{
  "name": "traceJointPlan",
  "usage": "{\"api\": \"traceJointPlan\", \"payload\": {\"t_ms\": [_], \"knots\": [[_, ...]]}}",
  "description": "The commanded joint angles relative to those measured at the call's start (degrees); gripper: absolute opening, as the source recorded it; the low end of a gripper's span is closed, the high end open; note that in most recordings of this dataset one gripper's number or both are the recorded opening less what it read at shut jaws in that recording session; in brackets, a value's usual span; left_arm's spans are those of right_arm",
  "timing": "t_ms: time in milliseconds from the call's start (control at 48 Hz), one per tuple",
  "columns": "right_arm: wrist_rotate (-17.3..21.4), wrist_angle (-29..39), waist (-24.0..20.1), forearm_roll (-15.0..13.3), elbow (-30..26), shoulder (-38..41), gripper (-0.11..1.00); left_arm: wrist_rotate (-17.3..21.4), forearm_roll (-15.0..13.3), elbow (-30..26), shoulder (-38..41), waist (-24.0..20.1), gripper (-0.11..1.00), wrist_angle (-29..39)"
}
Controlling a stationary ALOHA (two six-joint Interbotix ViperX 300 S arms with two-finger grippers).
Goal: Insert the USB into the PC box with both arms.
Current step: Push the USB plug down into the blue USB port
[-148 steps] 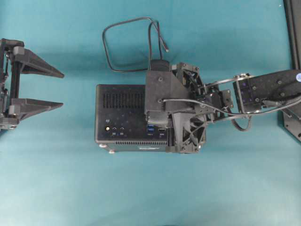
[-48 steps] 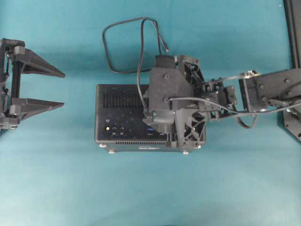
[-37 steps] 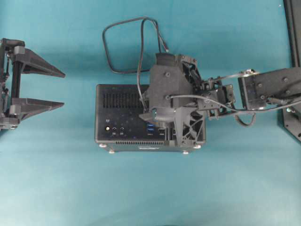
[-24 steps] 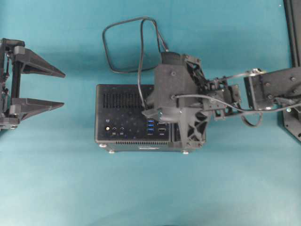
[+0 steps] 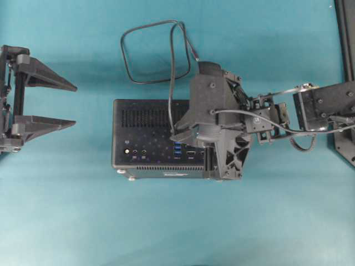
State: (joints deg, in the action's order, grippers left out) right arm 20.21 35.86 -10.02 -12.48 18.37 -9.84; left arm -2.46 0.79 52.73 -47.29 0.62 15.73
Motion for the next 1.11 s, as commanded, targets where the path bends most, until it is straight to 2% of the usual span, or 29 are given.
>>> {"api": "traceJointPlan", "payload": {"t_ms": [0, 292, 542, 730, 980, 1084], "knots": [[0.6, 0.3, 0.2, -0.4, 0.0, -0.5, 0.10, -0.1, 0.2, -1.2, 0.1, 0.0, 0.83, -0.5], [0.6, 2.0, 1.1, -1.1, 0.7, -0.4, 0.10, -0.1, 0.2, -1.2, 0.1, 0.1, 0.83, -0.5], [1.8, 2.4, -1.9, 0.5, 0.3, -0.4, 0.10, -0.1, 0.1, -1.1, 0.2, 0.1, 0.83, -0.5], [3.1, 2.5, -2.6, 0.7, 0.3, 0.0, 0.10, 0.0, 0.2, -0.9, 0.2, 0.1, 0.83, -0.5], [3.1, 3.6, -0.6, -1.7, 0.6, 0.3, 0.10, 0.0, 0.2, -1.1, 0.2, 0.0, 0.83, -0.5], [2.9, 4.4, -0.4, -1.8, 0.6, 0.4, 0.10, 0.0, 0.2, -1.1, 0.2, 0.0, 0.83, -0.5]]}}
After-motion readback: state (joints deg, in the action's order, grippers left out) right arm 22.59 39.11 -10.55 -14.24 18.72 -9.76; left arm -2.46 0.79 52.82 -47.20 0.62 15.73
